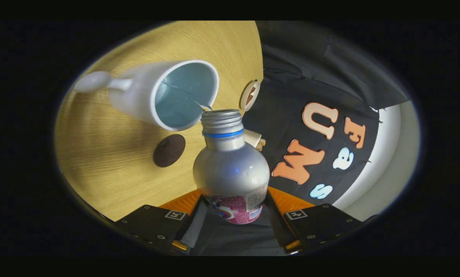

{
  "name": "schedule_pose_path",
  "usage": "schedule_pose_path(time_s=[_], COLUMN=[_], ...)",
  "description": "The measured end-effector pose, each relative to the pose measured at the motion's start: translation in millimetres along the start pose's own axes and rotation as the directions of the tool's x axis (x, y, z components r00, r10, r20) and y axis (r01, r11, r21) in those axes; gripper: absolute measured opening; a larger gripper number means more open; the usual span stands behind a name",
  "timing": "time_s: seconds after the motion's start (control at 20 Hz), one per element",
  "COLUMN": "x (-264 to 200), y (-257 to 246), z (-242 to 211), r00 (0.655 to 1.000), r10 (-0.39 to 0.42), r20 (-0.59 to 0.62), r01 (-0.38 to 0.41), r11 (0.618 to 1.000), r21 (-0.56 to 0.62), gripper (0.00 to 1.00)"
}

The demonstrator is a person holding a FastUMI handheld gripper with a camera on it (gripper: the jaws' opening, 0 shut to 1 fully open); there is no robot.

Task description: Take the bottle from table, then pour the juice into the cup, finally place the bottle on the coaster

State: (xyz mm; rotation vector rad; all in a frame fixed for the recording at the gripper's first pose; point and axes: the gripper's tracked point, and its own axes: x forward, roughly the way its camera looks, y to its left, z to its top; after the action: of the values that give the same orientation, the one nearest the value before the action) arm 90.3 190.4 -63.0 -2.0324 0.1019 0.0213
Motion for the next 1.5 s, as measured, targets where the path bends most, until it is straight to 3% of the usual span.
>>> schedule_pose_path(time_s=[0.55,1.5], x=[2.7,1.2], y=[-7.4,-13.8], z=[-2.0,-0.8], r00=[0.999,1.000], r10=[-0.034,-0.025], r20=[-0.014,-0.006], r01=[0.033,0.024], r11=[0.996,0.993], r21=[-0.084,-0.119], gripper=[0.78,0.78])
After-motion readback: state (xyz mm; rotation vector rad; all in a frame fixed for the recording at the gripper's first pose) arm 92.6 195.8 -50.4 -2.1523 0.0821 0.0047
